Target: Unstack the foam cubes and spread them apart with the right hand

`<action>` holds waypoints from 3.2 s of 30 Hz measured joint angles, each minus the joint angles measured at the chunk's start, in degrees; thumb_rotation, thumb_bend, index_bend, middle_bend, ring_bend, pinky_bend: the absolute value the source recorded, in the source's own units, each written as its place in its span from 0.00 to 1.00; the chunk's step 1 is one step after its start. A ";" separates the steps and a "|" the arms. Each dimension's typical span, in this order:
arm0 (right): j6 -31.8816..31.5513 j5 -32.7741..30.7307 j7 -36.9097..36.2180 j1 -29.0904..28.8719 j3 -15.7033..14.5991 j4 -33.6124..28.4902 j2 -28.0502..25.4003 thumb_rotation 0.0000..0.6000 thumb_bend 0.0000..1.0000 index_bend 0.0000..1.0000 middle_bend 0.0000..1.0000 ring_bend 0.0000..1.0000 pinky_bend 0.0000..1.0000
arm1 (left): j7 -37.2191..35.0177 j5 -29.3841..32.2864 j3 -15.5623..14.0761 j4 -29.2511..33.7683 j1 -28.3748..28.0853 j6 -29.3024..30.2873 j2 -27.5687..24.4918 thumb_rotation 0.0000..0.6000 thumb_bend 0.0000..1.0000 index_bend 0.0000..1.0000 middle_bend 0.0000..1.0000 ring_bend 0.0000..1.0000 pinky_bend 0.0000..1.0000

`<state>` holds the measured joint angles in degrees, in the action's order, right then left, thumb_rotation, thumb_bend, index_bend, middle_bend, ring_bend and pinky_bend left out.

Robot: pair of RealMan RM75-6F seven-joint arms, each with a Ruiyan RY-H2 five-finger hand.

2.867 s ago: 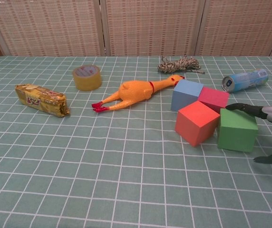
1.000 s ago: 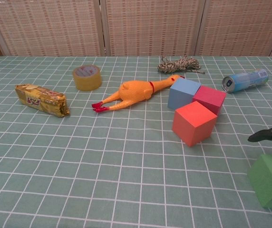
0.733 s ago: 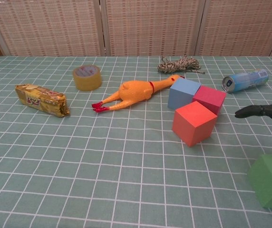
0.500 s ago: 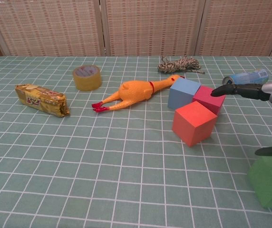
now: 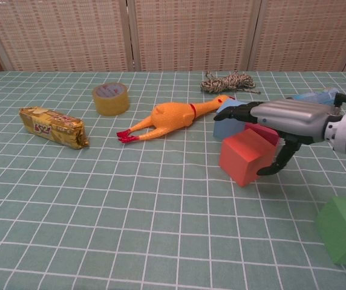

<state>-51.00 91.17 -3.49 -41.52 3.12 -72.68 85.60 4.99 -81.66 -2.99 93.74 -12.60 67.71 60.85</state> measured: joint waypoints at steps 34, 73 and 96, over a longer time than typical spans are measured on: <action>-12.27 6.62 -7.99 0.29 -4.05 5.07 6.74 1.00 0.12 0.34 0.48 0.46 0.68 | -0.14 -0.21 0.12 0.10 0.27 0.52 -0.13 1.00 0.47 0.20 0.20 0.18 0.39; -14.43 6.05 -7.84 3.83 -6.77 -6.51 0.78 1.00 0.06 0.00 0.00 0.00 0.15 | -0.22 -0.07 0.13 0.12 0.19 0.18 -0.16 1.00 0.47 0.20 0.20 0.19 0.39; -20.30 -4.55 5.14 8.47 3.18 7.59 8.17 1.00 0.06 0.00 0.00 0.00 0.15 | 0.04 -0.18 0.05 0.12 0.09 0.08 -0.09 1.00 0.47 0.21 0.20 0.19 0.39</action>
<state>-71.30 86.62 1.66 -33.05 6.30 -65.09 93.77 5.03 -81.84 -2.94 93.86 -12.51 67.78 60.77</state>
